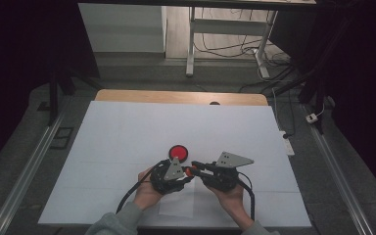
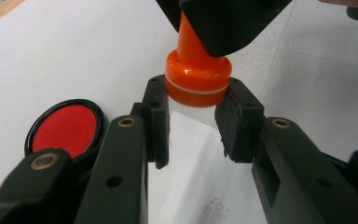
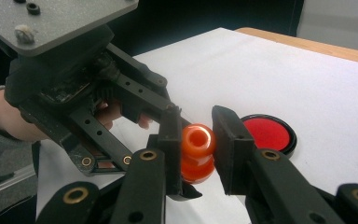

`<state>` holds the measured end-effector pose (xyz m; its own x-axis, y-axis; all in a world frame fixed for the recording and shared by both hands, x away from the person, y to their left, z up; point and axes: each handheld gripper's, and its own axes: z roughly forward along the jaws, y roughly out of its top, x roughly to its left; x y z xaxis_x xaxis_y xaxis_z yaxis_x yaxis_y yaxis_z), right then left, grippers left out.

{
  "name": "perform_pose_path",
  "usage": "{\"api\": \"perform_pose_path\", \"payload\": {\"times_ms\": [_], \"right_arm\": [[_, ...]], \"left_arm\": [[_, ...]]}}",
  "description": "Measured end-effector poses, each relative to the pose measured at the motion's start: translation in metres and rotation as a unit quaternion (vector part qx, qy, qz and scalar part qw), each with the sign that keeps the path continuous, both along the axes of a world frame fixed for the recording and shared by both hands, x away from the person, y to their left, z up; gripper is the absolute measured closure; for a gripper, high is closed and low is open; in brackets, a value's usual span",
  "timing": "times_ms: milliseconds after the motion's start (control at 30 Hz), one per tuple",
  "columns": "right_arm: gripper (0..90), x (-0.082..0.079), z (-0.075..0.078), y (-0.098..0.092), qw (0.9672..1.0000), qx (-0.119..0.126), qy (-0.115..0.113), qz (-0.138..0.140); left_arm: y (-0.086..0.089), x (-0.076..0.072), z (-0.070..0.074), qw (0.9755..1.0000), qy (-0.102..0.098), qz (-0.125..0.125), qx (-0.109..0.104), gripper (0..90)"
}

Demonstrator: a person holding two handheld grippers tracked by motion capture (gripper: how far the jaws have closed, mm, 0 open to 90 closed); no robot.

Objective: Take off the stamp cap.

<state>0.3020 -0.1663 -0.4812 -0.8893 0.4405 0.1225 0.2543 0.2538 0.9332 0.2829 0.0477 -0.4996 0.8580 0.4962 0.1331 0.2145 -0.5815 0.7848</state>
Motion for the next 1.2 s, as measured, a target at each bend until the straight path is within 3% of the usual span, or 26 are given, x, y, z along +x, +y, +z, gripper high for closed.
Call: {"api": "perform_pose_path", "payload": {"times_ms": [200, 833, 967, 1000, 1033, 1067, 1100, 1200], "right_arm": [[73.3, 0.000, -0.001, 0.001, 1.0000, -0.002, -0.004, -0.001], [73.4, 0.001, -0.001, 0.000, 1.0000, 0.001, 0.002, 0.004], [73.4, 0.000, -0.002, 0.001, 1.0000, -0.001, 0.000, 0.000], [73.4, -0.001, 0.001, -0.003, 0.9996, 0.011, -0.017, -0.019], [73.4, -0.001, 0.001, -0.003, 0.9996, 0.011, -0.017, -0.019], [73.4, -0.001, 0.004, -0.006, 0.9994, 0.017, -0.019, -0.025], [73.4, 0.000, 0.009, -0.012, 0.9990, 0.020, -0.025, -0.031], [73.4, 0.002, 0.010, -0.020, 0.9985, 0.024, -0.026, -0.042]], "left_arm": [[0.000, 0.001, -0.001, 1.0000, 0.001, -0.001, 0.004, 65.6], [0.000, -0.002, -0.001, 0.9995, -0.024, -0.002, 0.019, 65.7], [0.001, 0.000, -0.002, 0.9999, -0.005, 0.002, 0.012, 65.7], [0.001, 0.002, -0.005, 0.9994, 0.004, 0.010, 0.033, 65.7], [0.003, 0.005, -0.009, 0.9993, 0.012, 0.013, 0.033, 65.7], [0.007, 0.008, -0.015, 0.9990, 0.038, 0.022, 0.007, 65.7], [0.009, 0.010, -0.016, 0.9988, 0.043, 0.022, 0.001, 65.7], [0.009, 0.007, -0.009, 0.9995, 0.025, 0.019, -0.004, 65.6]]}}
